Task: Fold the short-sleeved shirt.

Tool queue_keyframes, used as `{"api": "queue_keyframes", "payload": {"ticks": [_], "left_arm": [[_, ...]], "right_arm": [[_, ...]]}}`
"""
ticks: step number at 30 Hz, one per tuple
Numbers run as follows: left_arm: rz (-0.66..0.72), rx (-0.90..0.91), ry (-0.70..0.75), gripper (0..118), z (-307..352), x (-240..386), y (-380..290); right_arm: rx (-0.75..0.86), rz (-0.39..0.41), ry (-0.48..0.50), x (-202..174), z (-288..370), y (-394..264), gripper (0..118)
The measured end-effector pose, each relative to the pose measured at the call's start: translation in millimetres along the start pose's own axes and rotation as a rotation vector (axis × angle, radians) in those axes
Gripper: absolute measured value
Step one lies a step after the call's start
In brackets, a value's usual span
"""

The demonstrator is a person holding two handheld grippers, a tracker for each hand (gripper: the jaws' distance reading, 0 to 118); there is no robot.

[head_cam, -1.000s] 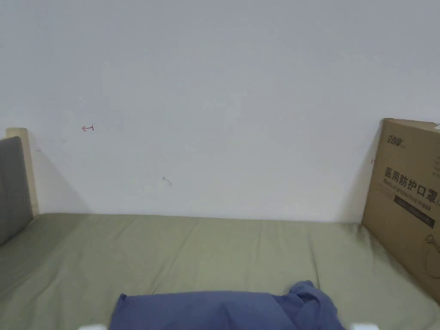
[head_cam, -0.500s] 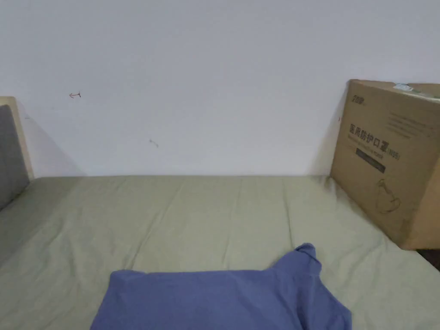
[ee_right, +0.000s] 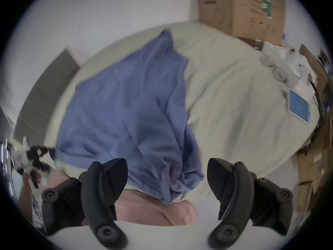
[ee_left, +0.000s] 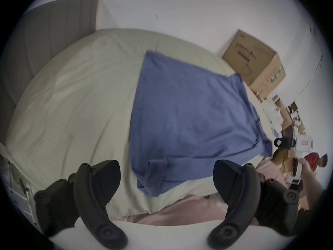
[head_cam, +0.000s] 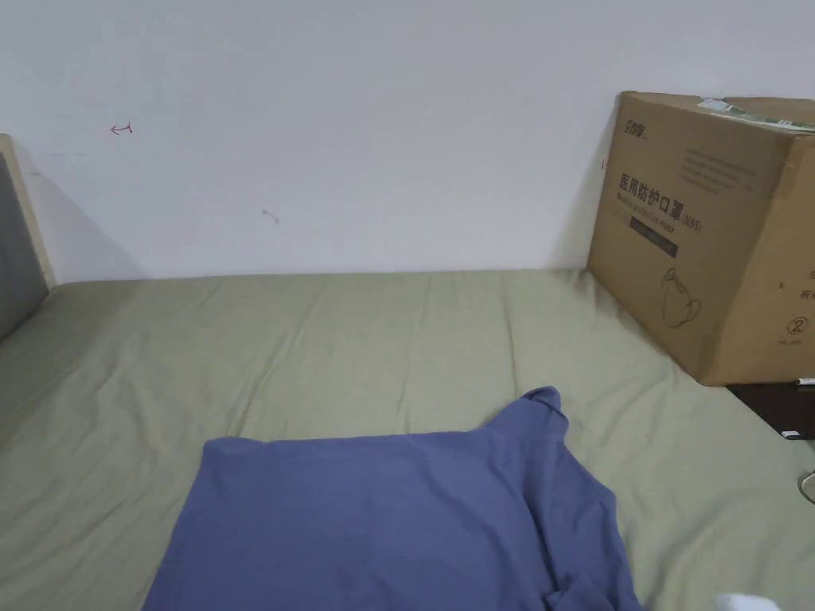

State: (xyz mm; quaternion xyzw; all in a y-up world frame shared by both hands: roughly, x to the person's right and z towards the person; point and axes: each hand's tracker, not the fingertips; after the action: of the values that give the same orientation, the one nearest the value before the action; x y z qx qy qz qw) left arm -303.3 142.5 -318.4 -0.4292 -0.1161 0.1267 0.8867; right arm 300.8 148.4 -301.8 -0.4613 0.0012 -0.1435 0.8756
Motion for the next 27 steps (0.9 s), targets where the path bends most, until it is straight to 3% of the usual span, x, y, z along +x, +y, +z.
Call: {"api": "queue_keyframes", "payload": {"ticks": [5,7,8,9,10,11,12,13,14,15,21,24,27], "left_arm": [[0.014,0.314,-0.034,108,76,37,25],[0.002,0.473,-0.007,106,100,56,23],[-0.008,0.562,0.031,95,108,66,16],[-0.019,0.654,0.053,73,116,74,7],[-0.026,0.728,0.059,38,122,82,-2],[-0.028,0.786,0.079,0,125,89,-12],[-0.035,0.824,0.132,0,125,93,-20],[-0.036,0.858,0.178,0,130,91,-26],[-0.016,0.863,0.136,0,135,89,-27],[-0.003,0.842,0.057,0,139,88,-27],[-0.186,0.749,0.206,0,147,92,2],[-0.193,0.285,0.172,0,115,76,43],[-0.055,-0.148,0.161,0,55,43,46]], "right_arm": [[0.388,-0.132,0.095,-11,87,8,94],[0.523,-0.155,0.088,-25,112,1,91],[0.605,-0.129,0.081,-31,120,-5,74],[0.697,-0.084,0.094,-37,127,-13,40],[0.758,-0.040,0.087,-43,131,-18,3],[0.797,-0.006,0.021,-53,134,-23,0],[0.835,-0.001,-0.008,-58,137,-27,0],[0.828,0.002,0.081,-57,140,-28,0],[0.812,0.001,0.156,-57,143,-27,0],[0.800,0.006,0.141,-61,144,-24,0],[0.786,0.148,0.130,-85,155,-24,0],[0.717,0.192,0.173,-94,150,-26,0],[0.671,0.213,0.243,-100,141,-32,0]]}}
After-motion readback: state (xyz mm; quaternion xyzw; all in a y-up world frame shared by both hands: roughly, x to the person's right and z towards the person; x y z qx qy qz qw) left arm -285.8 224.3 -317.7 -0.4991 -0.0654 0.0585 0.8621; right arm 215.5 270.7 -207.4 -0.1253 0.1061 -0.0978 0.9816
